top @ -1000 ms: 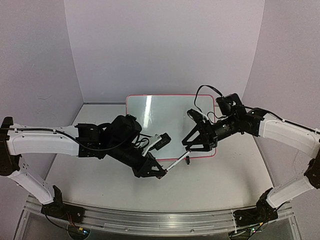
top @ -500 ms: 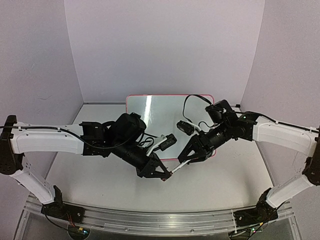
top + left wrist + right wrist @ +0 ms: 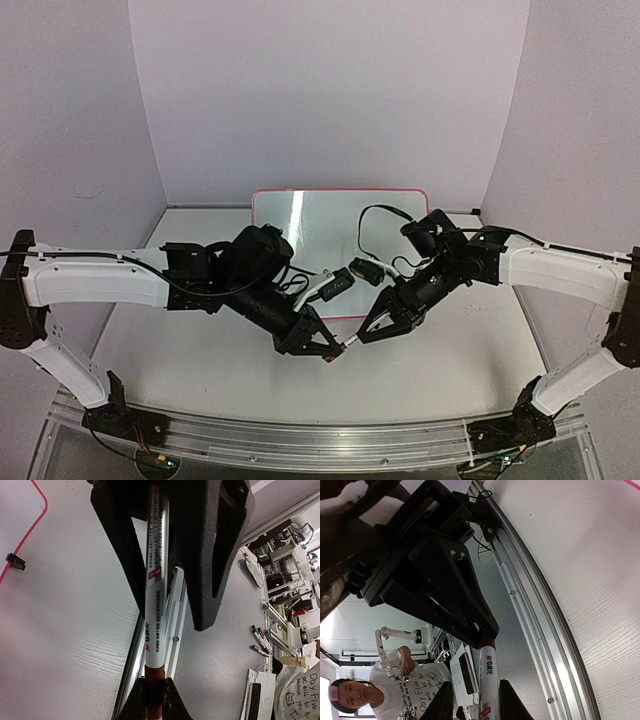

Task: Write a sentence on the whiteboard
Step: Pass from the left arm to the right

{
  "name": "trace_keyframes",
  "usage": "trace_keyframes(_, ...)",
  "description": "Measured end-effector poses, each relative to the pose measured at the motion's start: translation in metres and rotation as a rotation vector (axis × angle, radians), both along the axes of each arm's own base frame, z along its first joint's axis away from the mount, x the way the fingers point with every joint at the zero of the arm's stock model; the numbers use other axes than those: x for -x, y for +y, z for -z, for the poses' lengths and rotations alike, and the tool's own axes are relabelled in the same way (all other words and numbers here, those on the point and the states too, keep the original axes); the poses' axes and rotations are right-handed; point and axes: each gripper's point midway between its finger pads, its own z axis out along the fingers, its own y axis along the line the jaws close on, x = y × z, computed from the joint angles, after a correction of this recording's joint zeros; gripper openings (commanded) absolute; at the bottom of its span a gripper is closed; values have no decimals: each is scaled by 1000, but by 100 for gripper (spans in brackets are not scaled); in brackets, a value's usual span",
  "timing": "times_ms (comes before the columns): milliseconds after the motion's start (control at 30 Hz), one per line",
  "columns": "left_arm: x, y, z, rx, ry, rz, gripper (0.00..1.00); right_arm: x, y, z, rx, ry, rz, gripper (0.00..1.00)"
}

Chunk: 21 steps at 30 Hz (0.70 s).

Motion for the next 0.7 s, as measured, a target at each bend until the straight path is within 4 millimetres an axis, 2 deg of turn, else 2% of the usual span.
trace_keyframes(333, 5, -1, 1, 1, 22, 26, 0, -1, -1, 4, 11, -23, 0, 10)
trace_keyframes(467, 6, -1, 1, 3, 27, 33, 0, -2, -1, 5, 13, -36, -1, 0)
trace_keyframes(500, 7, -1, 1, 2, 28, 34, 2, -2, -1, 5, 13, -39, -1, 0)
trace_keyframes(533, 7, 0, 1, 0, 28, 34, 8, -2, -1, 5, 13, -43, 0, 0)
trace_keyframes(567, 6, 0, 1, -2, 28, 33, 19, -3, -1, 5, 16, -49, 3, 0)
trace_keyframes(633, 5, 0, 2, -5, 20, 27, 47, -6, -1, 6, 23, -67, 12, 0)
trace_keyframes(700, 0, -1, 2, -3, 4, 7, 66, -10, -1, 9, 39, -99, 33, 0)
